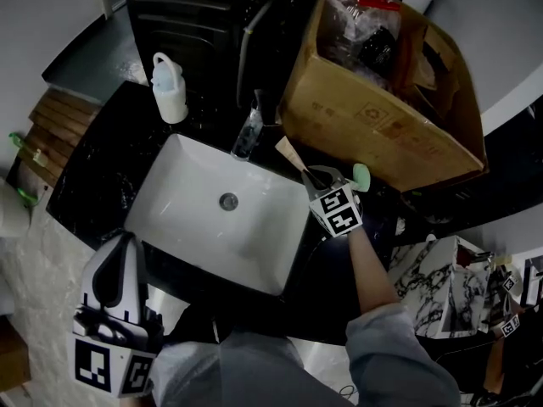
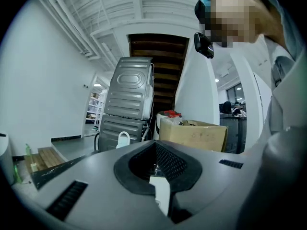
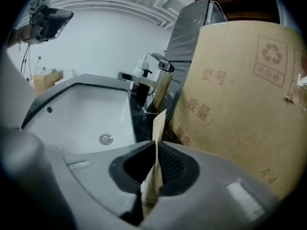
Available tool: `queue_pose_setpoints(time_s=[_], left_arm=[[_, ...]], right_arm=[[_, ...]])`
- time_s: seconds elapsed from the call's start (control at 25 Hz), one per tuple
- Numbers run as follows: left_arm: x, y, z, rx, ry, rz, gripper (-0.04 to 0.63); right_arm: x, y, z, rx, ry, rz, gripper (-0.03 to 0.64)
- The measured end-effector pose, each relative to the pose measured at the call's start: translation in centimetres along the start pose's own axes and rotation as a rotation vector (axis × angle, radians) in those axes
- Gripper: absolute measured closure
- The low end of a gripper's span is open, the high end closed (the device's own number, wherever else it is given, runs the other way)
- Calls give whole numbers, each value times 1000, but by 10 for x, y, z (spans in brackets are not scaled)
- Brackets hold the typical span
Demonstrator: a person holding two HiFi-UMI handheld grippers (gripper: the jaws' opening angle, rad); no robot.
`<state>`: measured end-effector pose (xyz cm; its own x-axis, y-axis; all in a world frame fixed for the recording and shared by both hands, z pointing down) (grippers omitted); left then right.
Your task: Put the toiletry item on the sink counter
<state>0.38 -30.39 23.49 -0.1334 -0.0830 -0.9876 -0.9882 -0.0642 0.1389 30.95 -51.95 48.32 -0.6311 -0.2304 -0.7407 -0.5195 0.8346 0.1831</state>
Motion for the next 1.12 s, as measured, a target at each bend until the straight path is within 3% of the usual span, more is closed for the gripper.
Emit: queue_pose_setpoints(time_s=[0.28, 0.44, 0.68, 0.84, 1.0, 1.12], left_arm=[[-5, 6, 2, 25, 13, -7, 592], [-11, 9, 3, 27, 27, -33, 592], [-6, 5, 1, 7, 10, 4, 592], [-4, 5, 1, 0, -3, 43, 592], [-12, 7, 2, -31, 29, -20, 592], [-12, 7, 0, -63, 29, -22, 592]], right_arm=[[-8, -12, -11, -56, 54, 2, 599], [-9, -18, -12, -110, 72, 16, 555], [-10, -25, -4, -198, 73, -12, 484], [-5, -27, 5, -251, -2, -84, 463], [1, -28, 26, -310, -114, -198, 463], [13, -23, 43, -341, -185, -265, 472]])
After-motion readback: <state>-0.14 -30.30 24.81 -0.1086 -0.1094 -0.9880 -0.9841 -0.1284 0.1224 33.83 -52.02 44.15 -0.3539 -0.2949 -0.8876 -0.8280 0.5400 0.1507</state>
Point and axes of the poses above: the fingertips, and each gripper's own axes: z backward along the fingers, y to its left, x out of its top, the point moved 3 cm from there along z, backward along the fingers, and after that the axes turned 13 degrees about x, right-handed, at the moved point
